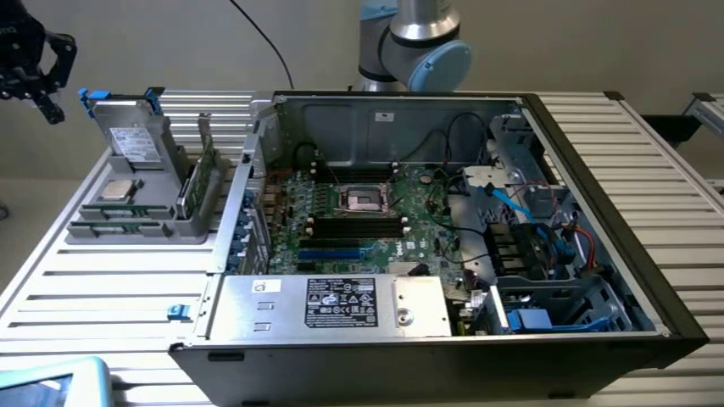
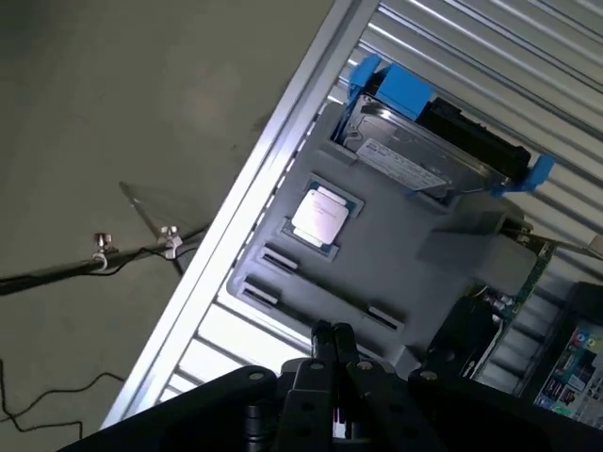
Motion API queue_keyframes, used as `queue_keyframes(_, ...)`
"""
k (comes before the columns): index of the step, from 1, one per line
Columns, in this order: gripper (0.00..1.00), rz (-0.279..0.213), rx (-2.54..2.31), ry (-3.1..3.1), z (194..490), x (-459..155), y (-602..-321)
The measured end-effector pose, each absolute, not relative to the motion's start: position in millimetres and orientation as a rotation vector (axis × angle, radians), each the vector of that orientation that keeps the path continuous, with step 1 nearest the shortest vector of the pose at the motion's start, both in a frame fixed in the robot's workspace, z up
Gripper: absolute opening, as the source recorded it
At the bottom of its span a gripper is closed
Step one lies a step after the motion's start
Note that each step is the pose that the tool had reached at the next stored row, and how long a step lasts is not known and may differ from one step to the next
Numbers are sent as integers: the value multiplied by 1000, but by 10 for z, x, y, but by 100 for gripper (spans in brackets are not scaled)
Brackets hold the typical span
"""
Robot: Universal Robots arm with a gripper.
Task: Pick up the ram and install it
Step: 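Pick up the ram and move it above insertion slot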
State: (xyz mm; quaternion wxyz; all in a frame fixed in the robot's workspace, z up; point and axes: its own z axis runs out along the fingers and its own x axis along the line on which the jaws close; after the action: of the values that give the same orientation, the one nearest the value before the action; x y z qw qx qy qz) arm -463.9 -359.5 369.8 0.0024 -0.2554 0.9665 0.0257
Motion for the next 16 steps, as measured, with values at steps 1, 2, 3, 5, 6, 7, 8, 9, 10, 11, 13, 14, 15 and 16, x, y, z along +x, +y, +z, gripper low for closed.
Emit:
queue_keyframes(1,11,81,-830,3024,3698,-4639,-3595)
queue_keyframes(2,11,81,-858,3017,3698,-4639,-3595)
queue_keyframes(3,11,81,-885,3010,3698,-4639,-3595)
queue_keyframes(5,11,81,-940,2994,3697,-4639,-3595)
queue_keyframes(6,11,81,-967,2986,3696,-4639,-3595)
queue_keyframes(7,11,81,-994,2978,3696,-4639,-3595)
queue_keyframes(8,11,81,-1022,2968,3695,-4639,-3595)
queue_keyframes(9,11,81,-1049,2960,3695,-4639,-3595)
queue_keyframes(10,11,81,-1076,2951,3695,-4639,-3595)
queue_keyframes(11,11,81,-1103,2941,3694,-4639,-3595)
queue_keyframes(13,11,80,-1156,2922,3693,-4639,-3595)
queue_keyframes(14,11,80,-1184,2911,3692,-4638,-3596)
queue_keyframes(15,11,79,-1210,2901,3691,-4638,-3596)
queue_keyframes(16,11,78,-1237,2891,3690,-4638,-3596)
